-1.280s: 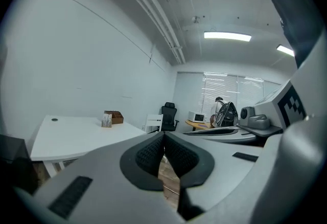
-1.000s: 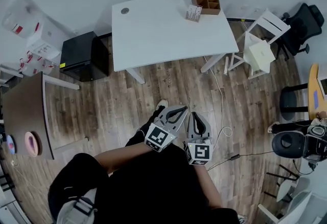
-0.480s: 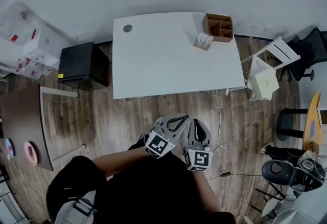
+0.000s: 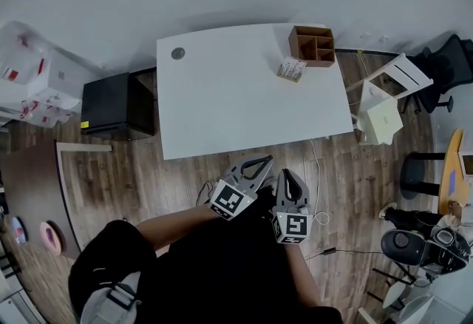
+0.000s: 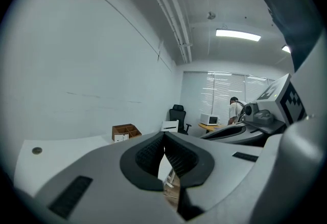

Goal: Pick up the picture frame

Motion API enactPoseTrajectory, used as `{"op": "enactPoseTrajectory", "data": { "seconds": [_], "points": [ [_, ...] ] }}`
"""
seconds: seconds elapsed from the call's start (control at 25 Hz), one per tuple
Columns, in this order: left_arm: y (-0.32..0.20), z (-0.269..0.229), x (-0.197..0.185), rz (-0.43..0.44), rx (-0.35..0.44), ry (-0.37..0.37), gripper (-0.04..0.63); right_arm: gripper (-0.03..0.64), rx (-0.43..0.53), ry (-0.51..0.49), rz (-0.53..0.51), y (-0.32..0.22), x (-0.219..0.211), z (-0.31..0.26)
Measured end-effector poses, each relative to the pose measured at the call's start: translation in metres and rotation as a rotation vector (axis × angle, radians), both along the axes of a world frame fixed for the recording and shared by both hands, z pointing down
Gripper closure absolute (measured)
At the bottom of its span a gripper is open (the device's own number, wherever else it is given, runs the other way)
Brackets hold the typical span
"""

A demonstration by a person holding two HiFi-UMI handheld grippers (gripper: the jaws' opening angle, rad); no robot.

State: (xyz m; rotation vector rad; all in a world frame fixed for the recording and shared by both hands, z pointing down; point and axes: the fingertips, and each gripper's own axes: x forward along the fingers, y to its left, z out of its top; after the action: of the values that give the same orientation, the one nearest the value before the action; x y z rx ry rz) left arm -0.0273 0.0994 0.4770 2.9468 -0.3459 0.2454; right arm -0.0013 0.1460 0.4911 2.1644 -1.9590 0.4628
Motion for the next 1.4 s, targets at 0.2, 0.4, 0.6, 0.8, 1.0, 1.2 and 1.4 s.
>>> {"op": "enactPoseTrajectory", "data": {
  "seconds": [0.2, 0.4, 0.6, 0.8, 1.0, 1.2, 1.4],
  "points": [
    [-0.029, 0.006, 0.006, -0.057, -0.017, -0.007, 0.581, 0.581, -0.002, -0.012, -0.012, -0.027, 0.023, 0.009],
    [-0.067, 0.012, 0.018, -0.121, -0.014, -0.011, 0.581, 0.581, 0.014, -0.037, -0.068, -0.072, 0.044, 0.020],
    [-0.112, 0.018, 0.045, -0.185, -0.048, -0.023, 0.581, 0.581, 0.017, -0.069, -0.130, -0.124, 0.072, 0.025],
    [-0.159, 0.036, 0.087, -0.214, -0.106, -0.062, 0.581, 0.581, 0.007, -0.097, -0.171, -0.168, 0.111, 0.034],
    [-0.194, 0.050, 0.117, -0.247, -0.121, -0.089, 0.581, 0.581, -0.033, -0.114, -0.187, -0.201, 0.150, 0.048],
    [-0.214, 0.077, 0.128, -0.281, -0.162, -0.142, 0.581, 0.581, -0.067, -0.147, -0.182, -0.220, 0.177, 0.069],
    [-0.231, 0.100, 0.149, -0.273, -0.209, -0.191, 0.580, 0.581, -0.109, -0.158, -0.201, -0.237, 0.201, 0.093]
  ]
}}
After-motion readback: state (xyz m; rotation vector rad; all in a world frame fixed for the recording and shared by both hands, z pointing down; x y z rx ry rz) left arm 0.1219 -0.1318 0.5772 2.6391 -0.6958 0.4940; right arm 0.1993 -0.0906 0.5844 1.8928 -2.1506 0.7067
